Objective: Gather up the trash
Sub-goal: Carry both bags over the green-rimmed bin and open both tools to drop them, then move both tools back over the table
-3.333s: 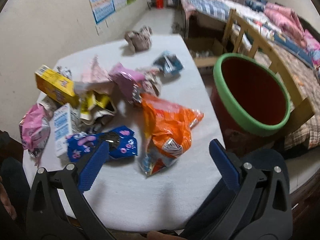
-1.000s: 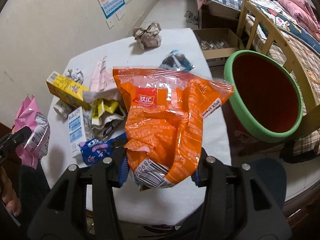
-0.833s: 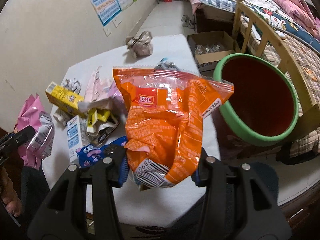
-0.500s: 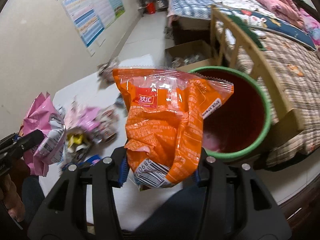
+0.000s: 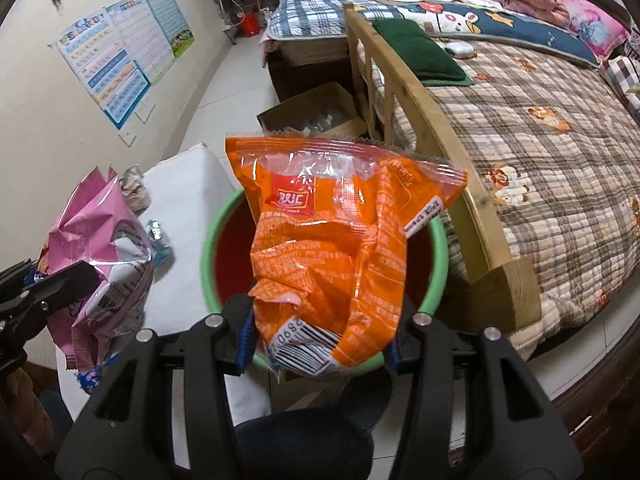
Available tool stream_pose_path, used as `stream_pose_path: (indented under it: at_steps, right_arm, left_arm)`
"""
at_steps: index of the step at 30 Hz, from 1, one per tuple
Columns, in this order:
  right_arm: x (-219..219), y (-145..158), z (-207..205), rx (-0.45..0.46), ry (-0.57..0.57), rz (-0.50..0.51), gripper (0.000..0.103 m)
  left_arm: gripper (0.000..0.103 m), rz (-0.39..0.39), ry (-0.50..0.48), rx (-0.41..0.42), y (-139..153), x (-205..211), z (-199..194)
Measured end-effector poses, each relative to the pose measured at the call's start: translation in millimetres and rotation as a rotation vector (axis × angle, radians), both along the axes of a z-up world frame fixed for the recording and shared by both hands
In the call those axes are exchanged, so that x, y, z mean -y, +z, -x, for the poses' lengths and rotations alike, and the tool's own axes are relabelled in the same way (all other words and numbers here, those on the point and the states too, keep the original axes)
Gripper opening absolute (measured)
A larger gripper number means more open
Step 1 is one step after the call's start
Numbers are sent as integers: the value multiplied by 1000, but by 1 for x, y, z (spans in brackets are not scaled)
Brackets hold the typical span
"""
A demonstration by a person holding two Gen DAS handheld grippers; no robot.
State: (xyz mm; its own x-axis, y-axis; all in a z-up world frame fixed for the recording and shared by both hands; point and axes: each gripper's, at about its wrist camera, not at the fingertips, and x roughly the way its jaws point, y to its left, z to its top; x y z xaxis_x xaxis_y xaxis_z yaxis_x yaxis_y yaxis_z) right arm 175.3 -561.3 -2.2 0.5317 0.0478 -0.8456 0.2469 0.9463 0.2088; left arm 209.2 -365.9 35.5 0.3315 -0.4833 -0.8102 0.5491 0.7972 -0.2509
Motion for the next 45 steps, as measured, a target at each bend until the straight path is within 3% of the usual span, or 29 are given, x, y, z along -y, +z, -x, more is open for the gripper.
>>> stream_pose_path:
  at_steps: [12, 17, 19, 21, 23, 25, 28, 33, 45]
  right_arm:
    - [17, -39, -25, -64, 35, 15, 48]
    - [17, -49, -33, -96, 53, 7, 55]
    - [14, -52, -35, -107, 63, 11, 66]
    - [12, -52, -35, -108, 67, 21, 83]
    - [9, -52, -34, -108, 70, 33, 89]
    - [8, -51, -33, -111, 73, 31, 90]
    - [5, -46, -27, -103, 73, 33, 95]
    - [-11, -30, -15, -83, 90, 39, 97]
    - [-91, 19, 16, 24, 163, 41, 98]
  left_arm:
    - [32, 10, -45, -129, -41, 60, -61]
    - [41, 8, -55, -152, -48, 71, -73]
    - [52, 6, -46, -164, -51, 73, -78]
    - [75, 22, -37, -167, -50, 70, -79]
    - [81, 34, -17, -164, -49, 65, -81]
    - [82, 35, 9, -155, -46, 57, -81]
    - [91, 39, 61, -121, -36, 38, -79]
    - [95, 9, 112, -46, -17, -3, -69]
    - [95, -12, 265, 15, 11, -137, -12]
